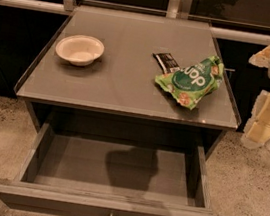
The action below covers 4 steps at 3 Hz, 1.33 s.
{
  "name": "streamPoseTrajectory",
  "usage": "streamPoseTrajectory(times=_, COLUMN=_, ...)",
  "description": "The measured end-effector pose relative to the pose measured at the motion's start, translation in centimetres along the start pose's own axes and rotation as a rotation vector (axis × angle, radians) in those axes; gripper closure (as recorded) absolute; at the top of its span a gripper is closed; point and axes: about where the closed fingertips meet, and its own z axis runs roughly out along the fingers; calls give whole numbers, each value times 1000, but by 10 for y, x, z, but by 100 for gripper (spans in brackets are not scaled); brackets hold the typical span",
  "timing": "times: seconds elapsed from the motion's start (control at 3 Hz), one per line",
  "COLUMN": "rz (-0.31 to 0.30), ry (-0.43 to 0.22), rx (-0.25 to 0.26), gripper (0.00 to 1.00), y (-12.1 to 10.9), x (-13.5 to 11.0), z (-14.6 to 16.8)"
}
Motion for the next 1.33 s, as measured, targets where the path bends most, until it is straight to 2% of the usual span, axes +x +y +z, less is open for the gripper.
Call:
streamPoseTrajectory(times=0.33, rz=4, ry=-14, rx=10, gripper=0, y=-7, x=-2, z=2)
streamPoseTrajectory(times=1.0, rz=62, ry=-94, rx=-14, gripper=0, y=-42, x=-4, z=39)
streamPoseTrajectory(times=1.33, rz=62, ry=-94, rx=-17, gripper=0, y=-43, x=-4, z=41)
